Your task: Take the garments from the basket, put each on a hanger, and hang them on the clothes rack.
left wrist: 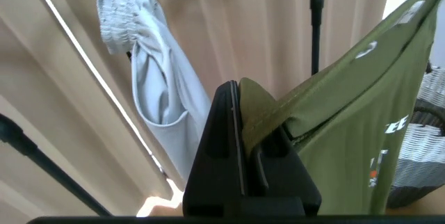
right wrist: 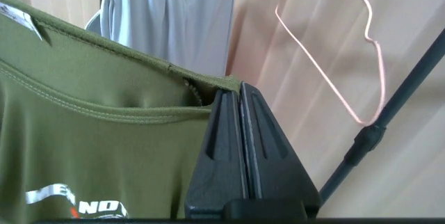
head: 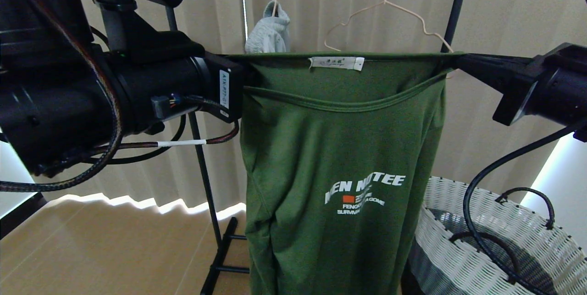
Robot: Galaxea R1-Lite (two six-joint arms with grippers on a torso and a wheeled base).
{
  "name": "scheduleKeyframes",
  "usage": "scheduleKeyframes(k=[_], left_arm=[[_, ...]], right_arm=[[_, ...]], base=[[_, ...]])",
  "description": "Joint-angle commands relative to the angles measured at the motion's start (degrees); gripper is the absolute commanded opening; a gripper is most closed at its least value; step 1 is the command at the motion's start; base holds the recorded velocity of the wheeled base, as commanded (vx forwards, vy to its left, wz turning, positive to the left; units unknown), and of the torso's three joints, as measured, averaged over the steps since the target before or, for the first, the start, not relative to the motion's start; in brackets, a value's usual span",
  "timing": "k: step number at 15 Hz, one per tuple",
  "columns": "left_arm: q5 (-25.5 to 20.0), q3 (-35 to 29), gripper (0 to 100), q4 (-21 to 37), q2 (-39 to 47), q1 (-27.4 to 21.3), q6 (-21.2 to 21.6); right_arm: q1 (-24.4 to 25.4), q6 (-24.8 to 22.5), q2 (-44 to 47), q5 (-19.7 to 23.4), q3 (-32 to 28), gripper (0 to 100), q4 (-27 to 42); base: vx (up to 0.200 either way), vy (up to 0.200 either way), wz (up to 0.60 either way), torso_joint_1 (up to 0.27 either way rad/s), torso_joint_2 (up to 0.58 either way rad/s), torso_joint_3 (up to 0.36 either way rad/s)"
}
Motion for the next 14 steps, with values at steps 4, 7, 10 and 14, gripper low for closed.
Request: scheduleKeyframes(k=[4, 7, 10, 14], left_arm=[[0.01, -0.41, 0, 0.03, 0.49, 0.08, 0.17], [0.01, -0.41, 0, 0.03, 0.49, 0.26, 0.26], [0.19, -0.06, 0, 0.12, 0.66, 1.22, 0.35], [0.45, 2.49, 0, 0.03, 1.45, 5.7, 0.61]], right_arm=[[0.04, -0.08, 0.08, 0.04, 0.31, 0, 0.06], [0.13, 0.01, -0.01, 0.04, 0.4, 100, 0.06], [0.83, 0.18, -0.27, 0.04, 1.28, 100, -0.29], [2.15, 3.17, -1.76, 1.1, 2.78, 100, -3.28]], base=[[0.0, 0.0, 0.0, 0.0, 0.0, 0.0], [0.0, 0.0, 0.0, 0.0, 0.0, 0.0], [0.0, 0.0, 0.0, 0.0, 0.0, 0.0], [0.0, 0.0, 0.0, 0.0, 0.0, 0.0]])
